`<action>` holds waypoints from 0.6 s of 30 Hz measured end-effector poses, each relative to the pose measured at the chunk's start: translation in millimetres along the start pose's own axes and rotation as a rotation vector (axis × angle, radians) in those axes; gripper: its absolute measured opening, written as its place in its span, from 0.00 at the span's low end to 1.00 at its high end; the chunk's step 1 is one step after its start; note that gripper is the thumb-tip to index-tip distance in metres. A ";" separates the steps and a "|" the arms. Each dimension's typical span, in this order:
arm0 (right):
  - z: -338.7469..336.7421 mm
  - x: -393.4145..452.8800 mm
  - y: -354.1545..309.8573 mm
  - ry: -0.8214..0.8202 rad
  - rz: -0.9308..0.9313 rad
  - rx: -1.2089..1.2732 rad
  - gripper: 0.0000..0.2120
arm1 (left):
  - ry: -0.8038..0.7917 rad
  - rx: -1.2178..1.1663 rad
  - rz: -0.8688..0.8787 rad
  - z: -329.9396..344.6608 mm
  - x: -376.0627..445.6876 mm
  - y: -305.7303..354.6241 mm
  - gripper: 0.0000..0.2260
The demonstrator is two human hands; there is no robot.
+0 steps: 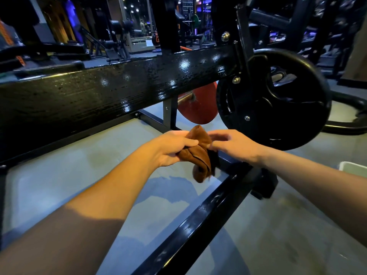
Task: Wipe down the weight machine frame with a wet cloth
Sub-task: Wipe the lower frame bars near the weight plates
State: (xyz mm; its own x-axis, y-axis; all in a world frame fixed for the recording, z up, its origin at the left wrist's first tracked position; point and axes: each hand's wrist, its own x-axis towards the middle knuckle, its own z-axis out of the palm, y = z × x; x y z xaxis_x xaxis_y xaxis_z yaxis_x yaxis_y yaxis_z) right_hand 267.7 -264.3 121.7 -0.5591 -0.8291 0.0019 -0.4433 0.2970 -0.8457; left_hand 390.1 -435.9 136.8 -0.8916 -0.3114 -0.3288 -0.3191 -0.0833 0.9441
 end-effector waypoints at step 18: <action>29.0 -24.8 17.8 0.178 -0.103 -0.104 0.30 | 0.155 -0.251 0.047 11.4 10.0 -8.9 0.14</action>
State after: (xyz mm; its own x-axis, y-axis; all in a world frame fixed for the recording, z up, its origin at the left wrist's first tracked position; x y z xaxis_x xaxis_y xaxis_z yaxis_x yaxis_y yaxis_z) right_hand 294.0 -252.1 91.1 -0.6180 -0.7634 0.1878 -0.5693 0.2698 -0.7766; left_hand 380.4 -427.5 124.8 -0.8376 -0.4596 -0.2952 -0.1719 -0.2912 0.9411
